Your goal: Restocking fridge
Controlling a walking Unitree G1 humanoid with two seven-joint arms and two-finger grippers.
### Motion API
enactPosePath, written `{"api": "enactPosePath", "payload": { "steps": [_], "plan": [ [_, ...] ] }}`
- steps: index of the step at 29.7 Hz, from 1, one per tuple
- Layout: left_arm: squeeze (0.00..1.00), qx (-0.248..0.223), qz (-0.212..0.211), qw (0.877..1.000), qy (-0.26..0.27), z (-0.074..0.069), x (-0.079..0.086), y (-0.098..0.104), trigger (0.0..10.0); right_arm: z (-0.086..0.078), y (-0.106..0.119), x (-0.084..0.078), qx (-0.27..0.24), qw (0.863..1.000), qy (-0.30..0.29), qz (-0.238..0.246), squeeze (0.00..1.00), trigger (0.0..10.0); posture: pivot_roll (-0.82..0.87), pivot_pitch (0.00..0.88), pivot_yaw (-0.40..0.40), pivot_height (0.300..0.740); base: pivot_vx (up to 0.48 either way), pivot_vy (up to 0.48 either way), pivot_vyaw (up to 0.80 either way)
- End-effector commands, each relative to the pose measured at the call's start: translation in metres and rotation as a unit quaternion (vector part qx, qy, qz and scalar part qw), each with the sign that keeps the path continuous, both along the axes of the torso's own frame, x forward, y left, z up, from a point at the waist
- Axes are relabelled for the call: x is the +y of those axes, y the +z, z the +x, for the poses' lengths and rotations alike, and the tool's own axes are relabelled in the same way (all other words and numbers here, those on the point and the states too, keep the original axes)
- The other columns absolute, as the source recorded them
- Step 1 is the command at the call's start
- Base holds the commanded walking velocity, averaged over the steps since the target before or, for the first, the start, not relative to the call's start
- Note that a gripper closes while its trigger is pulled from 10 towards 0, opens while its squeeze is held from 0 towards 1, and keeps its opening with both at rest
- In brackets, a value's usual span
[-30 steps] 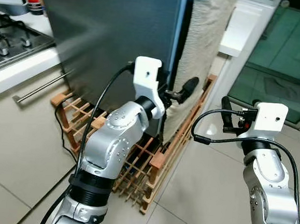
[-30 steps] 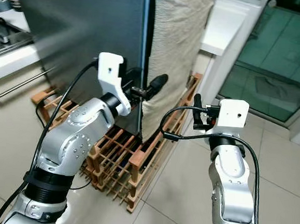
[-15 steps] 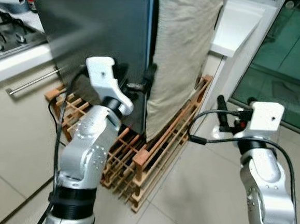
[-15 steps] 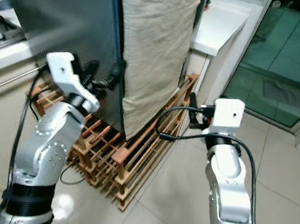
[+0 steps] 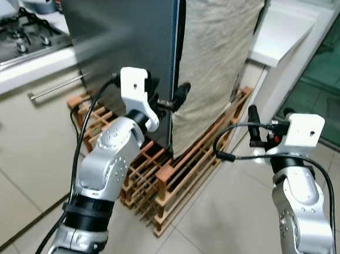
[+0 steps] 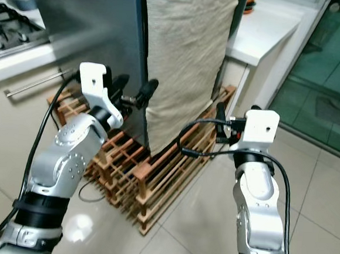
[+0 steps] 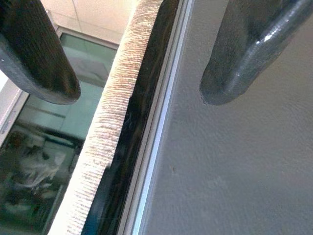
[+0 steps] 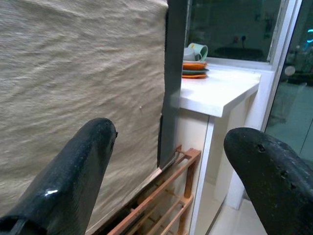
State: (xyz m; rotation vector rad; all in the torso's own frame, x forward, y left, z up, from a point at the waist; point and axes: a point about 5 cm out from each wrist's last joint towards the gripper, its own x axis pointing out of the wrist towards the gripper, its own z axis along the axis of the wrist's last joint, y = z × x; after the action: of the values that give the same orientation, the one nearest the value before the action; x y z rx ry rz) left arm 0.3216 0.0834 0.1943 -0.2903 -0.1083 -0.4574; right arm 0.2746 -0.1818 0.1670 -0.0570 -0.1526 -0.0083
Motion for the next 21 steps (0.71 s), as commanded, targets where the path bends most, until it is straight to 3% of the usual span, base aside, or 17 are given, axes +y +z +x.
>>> {"api": "enactPosePath", "payload": {
  "steps": [1, 18, 21],
  "plan": [
    [0.0, 0.004, 0.007, 1.0, -0.001, 0.004, -0.004, 0.0, 10.0, -0.001, 0.006, 0.001, -0.012, 1.0, 0.0, -0.002, 0.0, 10.0, -0.21, 0.0, 0.022, 0.74, 0.0, 0.0, 0.0],
    [0.0, -0.009, -0.017, 0.999, -0.046, -0.002, -0.019, 0.004, 10.0, -0.006, 0.001, -0.004, 0.001, 1.0, -0.007, -0.007, 0.0, 10.0, -0.21, 0.0, 0.016, 0.74, 0.0, 0.0, 0.0],
    [0.0, -0.016, -0.023, 0.996, -0.085, -0.008, -0.025, 0.009, 10.0, -0.007, 0.001, -0.004, 0.002, 1.0, -0.007, -0.007, 0.0, 10.0, -0.21, 0.0, 0.018, 0.74, 0.0, 0.0, 0.0]
  ]
}}
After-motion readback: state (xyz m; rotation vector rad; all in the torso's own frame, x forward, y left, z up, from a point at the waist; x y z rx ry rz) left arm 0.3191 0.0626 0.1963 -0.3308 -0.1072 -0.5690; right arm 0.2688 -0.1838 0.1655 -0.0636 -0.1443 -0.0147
